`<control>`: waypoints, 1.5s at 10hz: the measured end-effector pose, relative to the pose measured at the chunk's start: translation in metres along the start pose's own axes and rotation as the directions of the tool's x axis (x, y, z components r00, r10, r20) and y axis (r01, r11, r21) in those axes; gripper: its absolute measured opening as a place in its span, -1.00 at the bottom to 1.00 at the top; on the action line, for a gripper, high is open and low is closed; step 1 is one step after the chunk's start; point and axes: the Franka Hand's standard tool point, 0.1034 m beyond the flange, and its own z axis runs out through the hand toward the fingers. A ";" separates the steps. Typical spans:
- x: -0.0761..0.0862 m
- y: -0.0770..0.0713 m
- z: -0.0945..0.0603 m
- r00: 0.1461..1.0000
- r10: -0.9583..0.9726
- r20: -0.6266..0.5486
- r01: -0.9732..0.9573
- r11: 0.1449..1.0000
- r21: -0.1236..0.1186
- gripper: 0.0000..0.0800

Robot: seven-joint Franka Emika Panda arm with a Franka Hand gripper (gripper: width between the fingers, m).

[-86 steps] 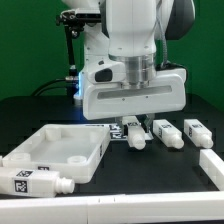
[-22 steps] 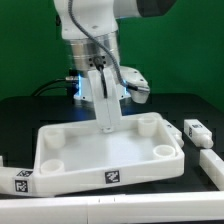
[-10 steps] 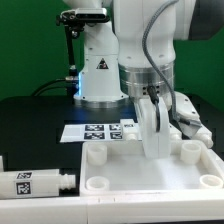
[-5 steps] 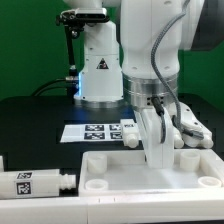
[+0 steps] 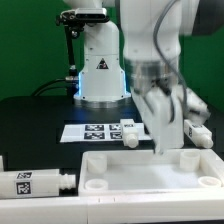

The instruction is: Assemble desk

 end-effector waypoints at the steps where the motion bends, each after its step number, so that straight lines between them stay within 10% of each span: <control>1: -0.010 0.001 -0.010 0.994 -0.107 -0.007 0.107 0.994 0.008 0.58; 5: -0.011 0.003 -0.009 0.935 -0.353 -0.012 0.354 0.935 0.002 0.62; 10: -0.064 0.024 -0.012 0.486 -0.871 -0.073 0.871 0.489 -0.045 0.62; 15: -0.070 0.026 -0.004 0.187 -0.978 -0.097 0.979 0.194 -0.065 0.62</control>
Offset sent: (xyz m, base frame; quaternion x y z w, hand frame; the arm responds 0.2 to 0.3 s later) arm 0.0000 0.0000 0.0000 0.0000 0.0000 -0.1938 0.9810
